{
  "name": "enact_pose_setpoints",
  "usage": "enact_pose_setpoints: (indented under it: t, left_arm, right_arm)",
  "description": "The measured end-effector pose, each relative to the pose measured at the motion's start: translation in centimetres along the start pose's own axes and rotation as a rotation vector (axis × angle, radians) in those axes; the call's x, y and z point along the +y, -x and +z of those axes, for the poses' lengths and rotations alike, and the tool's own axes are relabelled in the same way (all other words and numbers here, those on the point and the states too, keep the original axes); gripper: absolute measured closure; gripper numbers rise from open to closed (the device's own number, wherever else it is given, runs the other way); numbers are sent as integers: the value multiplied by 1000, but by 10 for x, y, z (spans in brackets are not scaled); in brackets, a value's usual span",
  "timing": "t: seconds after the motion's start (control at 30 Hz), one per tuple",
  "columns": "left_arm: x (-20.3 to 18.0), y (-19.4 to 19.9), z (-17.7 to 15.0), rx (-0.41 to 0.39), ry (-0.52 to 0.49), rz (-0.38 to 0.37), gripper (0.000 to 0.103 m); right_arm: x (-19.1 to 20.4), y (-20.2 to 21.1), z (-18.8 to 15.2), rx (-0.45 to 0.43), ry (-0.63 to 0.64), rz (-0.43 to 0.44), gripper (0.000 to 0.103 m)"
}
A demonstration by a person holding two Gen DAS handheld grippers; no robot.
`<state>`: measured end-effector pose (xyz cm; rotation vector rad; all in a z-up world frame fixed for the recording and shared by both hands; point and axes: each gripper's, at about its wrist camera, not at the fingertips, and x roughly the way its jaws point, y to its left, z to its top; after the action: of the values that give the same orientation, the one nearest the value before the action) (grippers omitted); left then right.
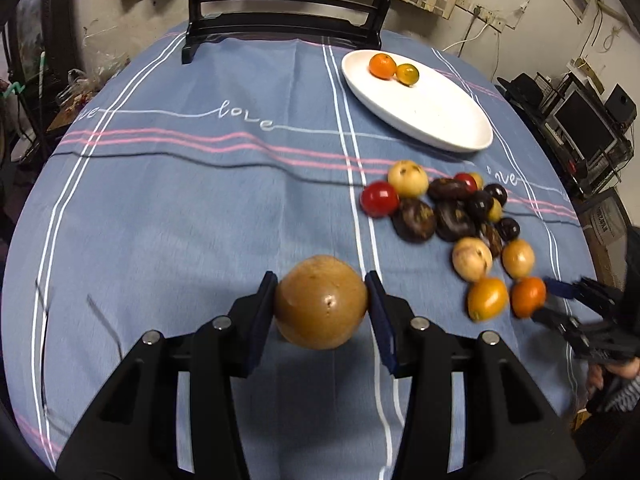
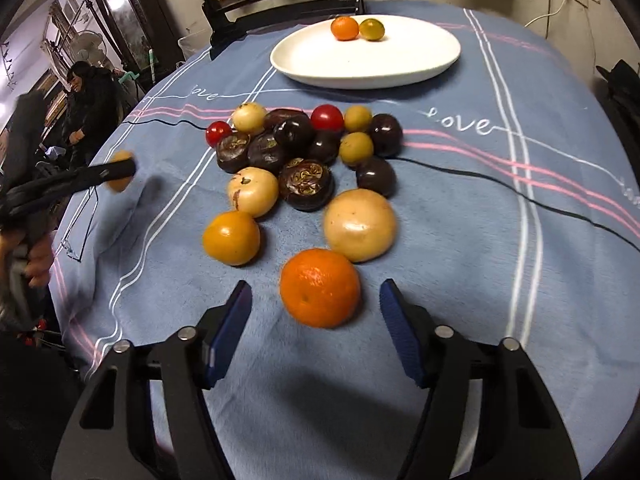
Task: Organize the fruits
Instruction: 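Carry both fruits to the plate and release them beside the others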
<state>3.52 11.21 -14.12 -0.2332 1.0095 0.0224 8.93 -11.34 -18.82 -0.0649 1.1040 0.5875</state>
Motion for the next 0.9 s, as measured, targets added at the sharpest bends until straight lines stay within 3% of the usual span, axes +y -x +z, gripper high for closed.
enact_pose_setpoints:
  t: [0.13,0.33,0.5,0.67,0.9]
  left_arm:
    - [-4,8,-13,12,1,9,58]
    - [-16,8,-18,18,-8,1,58]
    - [-38,-1,-2,23,-56,-26,57]
    - [-67,-16,49,-16,-127,-59,57]
    - [-106,-58,146,-72,-217,-77,57]
  right_arm:
    - [-5,-12,-2,2,-20,17,59]
    - [-7,7,-6,-27,-2,46,59]
    - [-28,28,-7,-69,-44,17,60]
    - [-54,42,22,-127,-84,-1,60]
    - [-63,31,116,-236,-51,15,60]
